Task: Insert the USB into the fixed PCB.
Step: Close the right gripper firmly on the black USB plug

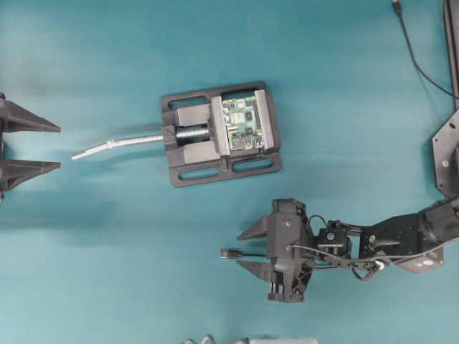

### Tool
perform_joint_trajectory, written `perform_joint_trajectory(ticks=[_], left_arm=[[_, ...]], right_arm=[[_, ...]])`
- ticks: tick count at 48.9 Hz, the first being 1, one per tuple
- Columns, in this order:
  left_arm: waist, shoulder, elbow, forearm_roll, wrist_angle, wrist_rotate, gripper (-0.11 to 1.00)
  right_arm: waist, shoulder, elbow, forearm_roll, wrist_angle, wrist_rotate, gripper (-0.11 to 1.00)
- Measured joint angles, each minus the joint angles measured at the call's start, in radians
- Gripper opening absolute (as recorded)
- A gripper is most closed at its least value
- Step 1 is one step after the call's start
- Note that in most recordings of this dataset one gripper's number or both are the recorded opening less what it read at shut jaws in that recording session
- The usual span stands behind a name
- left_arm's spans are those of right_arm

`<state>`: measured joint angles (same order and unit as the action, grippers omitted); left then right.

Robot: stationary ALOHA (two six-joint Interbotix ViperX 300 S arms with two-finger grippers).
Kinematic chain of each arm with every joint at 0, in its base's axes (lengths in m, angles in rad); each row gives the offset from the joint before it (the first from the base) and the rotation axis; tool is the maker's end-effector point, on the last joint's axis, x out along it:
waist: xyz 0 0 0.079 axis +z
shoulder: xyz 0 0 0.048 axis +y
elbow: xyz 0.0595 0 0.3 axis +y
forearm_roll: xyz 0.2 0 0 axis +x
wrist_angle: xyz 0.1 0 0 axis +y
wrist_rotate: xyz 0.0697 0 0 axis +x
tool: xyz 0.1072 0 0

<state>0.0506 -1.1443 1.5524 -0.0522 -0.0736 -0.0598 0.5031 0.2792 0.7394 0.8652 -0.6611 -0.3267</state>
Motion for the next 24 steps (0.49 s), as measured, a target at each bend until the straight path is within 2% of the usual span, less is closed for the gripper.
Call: perform_joint_trajectory(ticks=[8,24], left_arm=[[0.000,0.000,0.020,0.000,-0.043,-0.002,0.92],[0.000,0.002,0.021,0.000,-0.046,-0.002,0.92]], right_arm=[[0.000,0.034,-0.011,0.002,0.000,0.000,0.62],[0.002,0.040,-0.012,0.005,-0.002,0.000,0.62]])
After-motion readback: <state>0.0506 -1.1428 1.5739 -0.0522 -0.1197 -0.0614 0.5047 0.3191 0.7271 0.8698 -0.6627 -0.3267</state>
